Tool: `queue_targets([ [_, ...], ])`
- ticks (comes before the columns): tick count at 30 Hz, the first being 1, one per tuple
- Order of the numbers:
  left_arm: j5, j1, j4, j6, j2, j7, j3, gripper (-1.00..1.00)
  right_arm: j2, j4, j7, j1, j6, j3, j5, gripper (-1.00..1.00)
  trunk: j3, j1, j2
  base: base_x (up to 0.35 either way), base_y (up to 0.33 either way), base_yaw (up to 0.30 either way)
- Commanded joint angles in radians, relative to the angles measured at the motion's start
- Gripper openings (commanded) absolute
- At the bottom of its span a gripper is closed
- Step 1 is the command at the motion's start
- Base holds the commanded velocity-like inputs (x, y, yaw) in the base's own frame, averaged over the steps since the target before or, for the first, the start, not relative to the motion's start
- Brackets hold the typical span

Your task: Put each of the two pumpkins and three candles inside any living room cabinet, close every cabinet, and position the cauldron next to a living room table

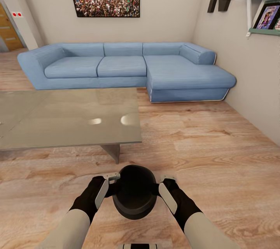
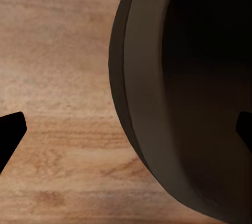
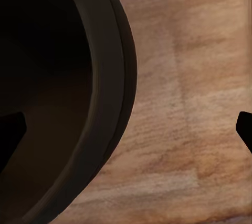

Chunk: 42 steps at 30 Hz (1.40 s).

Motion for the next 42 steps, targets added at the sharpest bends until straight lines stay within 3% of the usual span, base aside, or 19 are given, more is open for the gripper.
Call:
queue_targets([
  [1,0.0,0.0,-0.001,0.003,0.0,0.0,0.0,1.0,0.0,0.0,0.0,0.0,0.0,0.0,0.0,1.0,0.004,0.0,0.0,-0.001,0.0,0.0],
  [11,0.0,-0.001,-0.004,0.043,0.0,0.0,0.0,1.0,0.0,-0.052,-0.001,0.0,0.009,-0.001,-0.001,1.0,0.043,-0.005,0.003,0.0,0.0,0.0],
  [42,-0.004,-0.003,-0.012,0.073,0.0,0.002,-0.002,1.0,0.0,-0.057,-0.003,0.0,0.028,-0.001,-0.002,1.0,0.14,-0.124,0.22,-0.012,0.002,0.0],
])
